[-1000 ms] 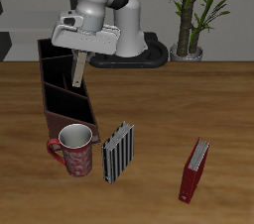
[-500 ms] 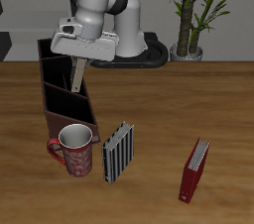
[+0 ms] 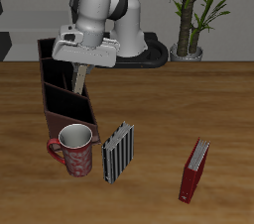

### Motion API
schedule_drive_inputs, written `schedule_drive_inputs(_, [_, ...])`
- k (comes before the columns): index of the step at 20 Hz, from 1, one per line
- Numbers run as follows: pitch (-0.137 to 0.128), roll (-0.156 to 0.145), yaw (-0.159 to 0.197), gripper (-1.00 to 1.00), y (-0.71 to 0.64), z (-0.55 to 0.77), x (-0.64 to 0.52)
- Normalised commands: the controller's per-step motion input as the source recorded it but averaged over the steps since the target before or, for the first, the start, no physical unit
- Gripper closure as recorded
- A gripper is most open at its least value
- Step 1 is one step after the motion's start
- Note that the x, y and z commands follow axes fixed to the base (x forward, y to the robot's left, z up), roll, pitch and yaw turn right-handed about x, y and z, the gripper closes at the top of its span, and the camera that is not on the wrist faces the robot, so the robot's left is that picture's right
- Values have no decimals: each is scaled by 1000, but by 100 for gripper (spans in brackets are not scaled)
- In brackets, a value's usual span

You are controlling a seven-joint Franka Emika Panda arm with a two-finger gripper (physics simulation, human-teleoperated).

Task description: Place the yellow book into the right desk caddy's front compartment

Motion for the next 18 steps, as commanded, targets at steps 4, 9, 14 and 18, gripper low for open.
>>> schedule_drive_inputs(4, [43, 12, 0, 100, 67, -248, 45])
schedule_drive_inputs(9, [35, -18, -10, 100, 14, -173, 13])
schedule_drive_inputs(14, [21, -9, 2, 100, -32, -145, 7])
schedule_drive_inputs(18, [19, -76, -25, 100, -127, -111, -28])
